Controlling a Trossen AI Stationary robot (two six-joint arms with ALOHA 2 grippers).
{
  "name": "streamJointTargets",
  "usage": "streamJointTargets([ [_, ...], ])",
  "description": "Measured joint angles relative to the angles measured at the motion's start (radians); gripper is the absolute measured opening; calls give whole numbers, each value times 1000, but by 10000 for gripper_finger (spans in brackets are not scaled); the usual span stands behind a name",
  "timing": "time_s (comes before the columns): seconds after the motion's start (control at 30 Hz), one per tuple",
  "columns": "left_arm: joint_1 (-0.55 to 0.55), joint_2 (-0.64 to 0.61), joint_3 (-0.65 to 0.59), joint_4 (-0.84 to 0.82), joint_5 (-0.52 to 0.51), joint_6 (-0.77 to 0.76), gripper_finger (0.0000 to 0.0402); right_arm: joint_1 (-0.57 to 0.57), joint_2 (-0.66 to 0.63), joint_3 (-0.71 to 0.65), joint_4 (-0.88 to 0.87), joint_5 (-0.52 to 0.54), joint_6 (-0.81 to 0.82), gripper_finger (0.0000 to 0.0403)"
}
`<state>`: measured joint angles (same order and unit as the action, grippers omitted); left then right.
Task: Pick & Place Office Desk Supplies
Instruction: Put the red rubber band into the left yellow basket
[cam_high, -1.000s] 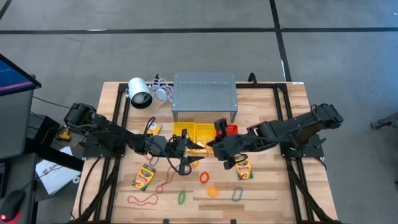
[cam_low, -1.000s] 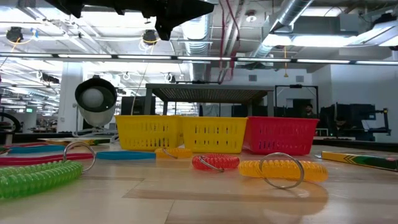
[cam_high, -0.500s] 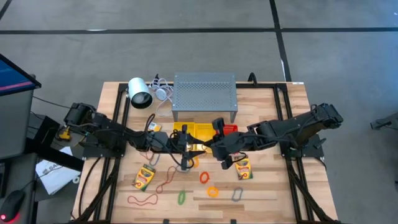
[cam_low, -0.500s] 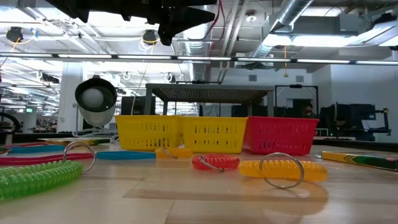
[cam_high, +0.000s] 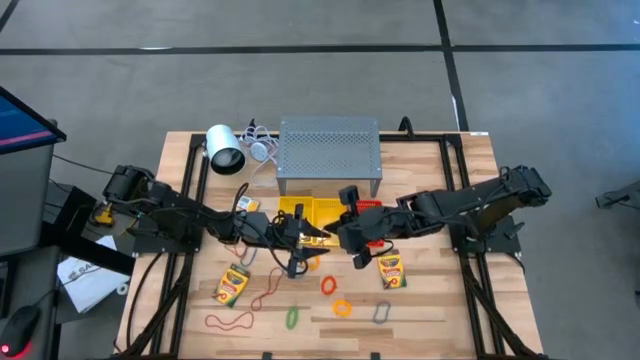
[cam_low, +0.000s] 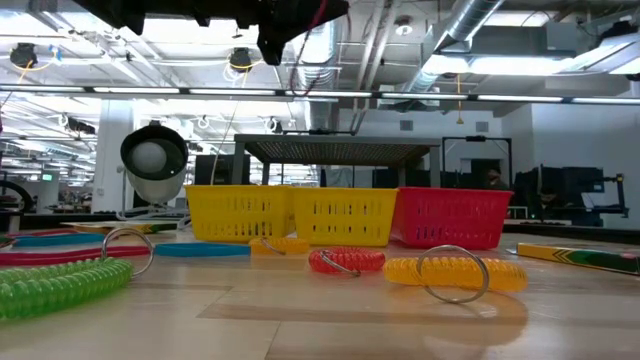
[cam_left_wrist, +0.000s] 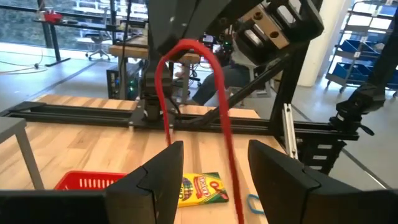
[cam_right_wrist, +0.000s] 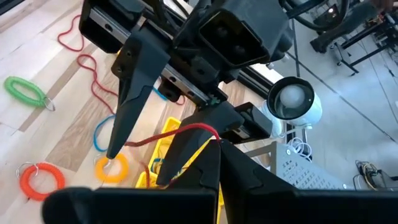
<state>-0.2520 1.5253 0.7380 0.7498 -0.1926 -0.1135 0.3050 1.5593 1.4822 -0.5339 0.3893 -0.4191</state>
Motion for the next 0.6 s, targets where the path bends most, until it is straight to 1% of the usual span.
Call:
streamJointTargets([
  [0.27, 0, 0, 0, 9, 0, 0, 176, 0, 0, 0, 15, -8, 0, 0],
  [0.33, 0, 0, 0, 8, 0, 0, 170, 0, 0, 0, 15, -15, 0, 0],
  [0.43, 0, 0, 0, 8, 0, 0, 149, 0, 0, 0, 16, -26, 0, 0],
  [0.6, 0, 0, 0, 8, 0, 0, 95, 0, 0, 0, 20, -26, 0, 0],
])
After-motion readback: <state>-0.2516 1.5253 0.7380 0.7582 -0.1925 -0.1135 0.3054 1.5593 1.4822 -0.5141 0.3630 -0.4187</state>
